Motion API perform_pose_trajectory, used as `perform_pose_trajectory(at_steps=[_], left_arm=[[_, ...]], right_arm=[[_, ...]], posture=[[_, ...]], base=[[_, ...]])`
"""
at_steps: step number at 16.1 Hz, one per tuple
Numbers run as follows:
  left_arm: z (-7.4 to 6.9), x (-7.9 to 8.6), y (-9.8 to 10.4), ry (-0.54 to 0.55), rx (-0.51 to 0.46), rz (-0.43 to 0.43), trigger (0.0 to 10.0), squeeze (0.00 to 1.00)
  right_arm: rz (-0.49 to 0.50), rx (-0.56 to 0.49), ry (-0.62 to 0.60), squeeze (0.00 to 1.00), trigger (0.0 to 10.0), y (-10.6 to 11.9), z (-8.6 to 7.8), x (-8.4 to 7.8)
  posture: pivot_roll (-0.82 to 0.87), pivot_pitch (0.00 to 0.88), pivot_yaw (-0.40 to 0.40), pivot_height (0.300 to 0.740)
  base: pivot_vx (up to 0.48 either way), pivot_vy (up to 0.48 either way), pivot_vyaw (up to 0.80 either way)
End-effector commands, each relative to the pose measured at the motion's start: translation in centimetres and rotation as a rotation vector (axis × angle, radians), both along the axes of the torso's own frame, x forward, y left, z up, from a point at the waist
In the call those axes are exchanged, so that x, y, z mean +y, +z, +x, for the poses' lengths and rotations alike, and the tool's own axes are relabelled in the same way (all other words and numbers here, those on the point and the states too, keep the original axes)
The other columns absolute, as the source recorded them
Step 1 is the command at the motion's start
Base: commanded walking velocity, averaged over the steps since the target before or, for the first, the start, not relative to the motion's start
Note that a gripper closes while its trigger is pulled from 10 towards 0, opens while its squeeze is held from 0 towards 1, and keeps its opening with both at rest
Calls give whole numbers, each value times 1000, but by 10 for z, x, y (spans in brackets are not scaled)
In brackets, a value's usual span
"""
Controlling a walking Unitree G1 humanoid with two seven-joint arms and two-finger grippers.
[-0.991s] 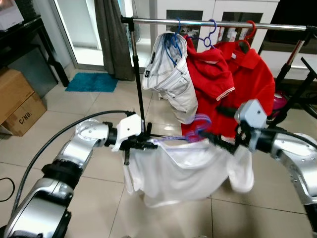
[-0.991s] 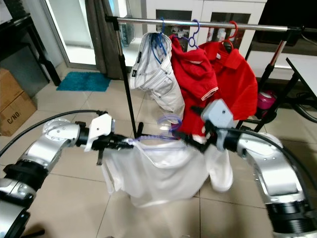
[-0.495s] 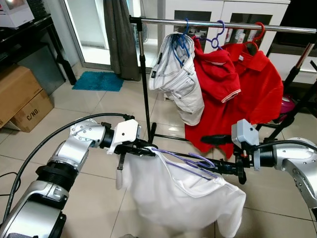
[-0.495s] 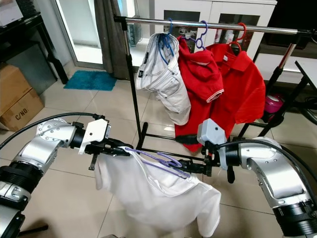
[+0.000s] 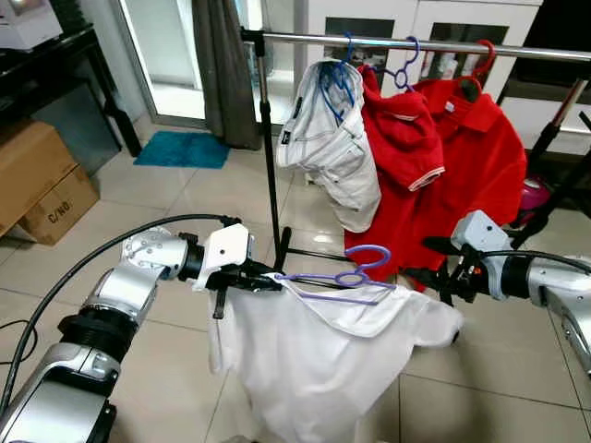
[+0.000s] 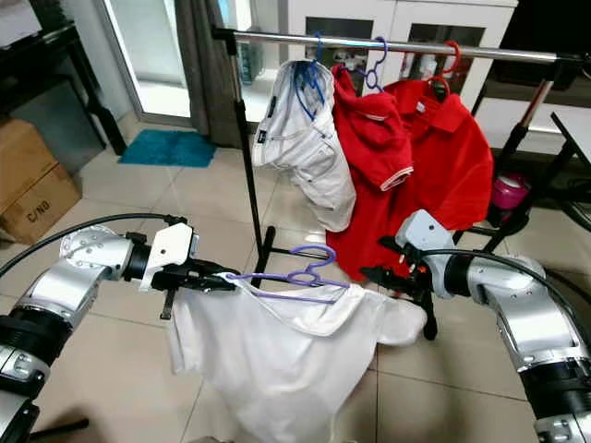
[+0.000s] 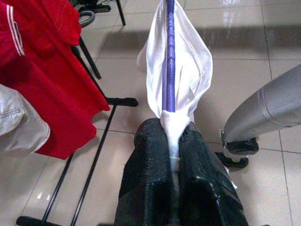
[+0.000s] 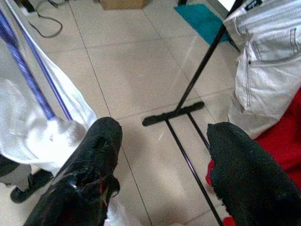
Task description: Hang hanger
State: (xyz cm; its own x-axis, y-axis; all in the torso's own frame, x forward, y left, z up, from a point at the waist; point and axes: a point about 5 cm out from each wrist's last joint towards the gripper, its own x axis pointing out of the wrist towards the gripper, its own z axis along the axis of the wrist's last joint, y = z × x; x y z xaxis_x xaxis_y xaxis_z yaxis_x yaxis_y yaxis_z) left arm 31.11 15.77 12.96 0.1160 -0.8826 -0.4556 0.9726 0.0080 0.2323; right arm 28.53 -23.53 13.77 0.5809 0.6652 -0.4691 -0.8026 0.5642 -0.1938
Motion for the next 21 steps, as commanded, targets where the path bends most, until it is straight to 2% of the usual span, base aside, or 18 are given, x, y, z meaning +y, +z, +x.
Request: perform_pose_trajectory(at_steps=[1, 2, 3, 4, 6, 8, 9, 10, 16, 21], left_arm=[[5, 1, 9, 30, -31, -38, 0, 0], [5, 0, 9, 30, -34, -45, 0, 0], [5, -5, 9, 22, -34, -64, 0, 0], [5, -11, 10, 12, -34, -88, 0, 0], [6, -15, 10, 8, -34, -101, 0, 0], [6, -19, 9, 0, -35, -105, 0, 0], [5, -20, 8, 0, -32, -102, 0, 0], [6, -20, 7, 8, -33, -99, 0, 0], [10, -17, 4, 53, -37, -99, 0, 0], [13, -16, 6, 73, -51, -105, 0, 0]], right_arm=[[99, 0, 74, 1000, 10000, 5, -6, 12], [144, 8, 109, 1000, 10000, 6, -10, 19], [190, 6, 151, 796, 10000, 7, -13, 29], [204, 3, 188, 0, 10000, 5, -15, 39], [184, 4, 210, 0, 10000, 0, -16, 45], [223, 15, 192, 0, 10000, -7, -13, 56], [253, 50, 218, 0, 3333, -7, -15, 60], [280, 80, 236, 0, 0, -7, -18, 62], [324, 99, 215, 0, 0, -1, -18, 59], [386, 95, 209, 0, 0, -1, -19, 68]], posture=[[-221, 0, 54, 740], [-223, 0, 53, 740], [-230, 0, 58, 740], [-234, 0, 62, 740], [-234, 0, 62, 740], [-228, 0, 69, 740], [-224, 0, 68, 740], [-224, 0, 68, 740], [-239, 0, 81, 740], [-221, 0, 75, 740]], base=[[0, 0, 0], [0, 0, 0], [0, 0, 0], [0, 0, 0], [0, 0, 0], [0, 0, 0], [0, 0, 0], [0, 0, 0], [0, 0, 0], [0, 0, 0]])
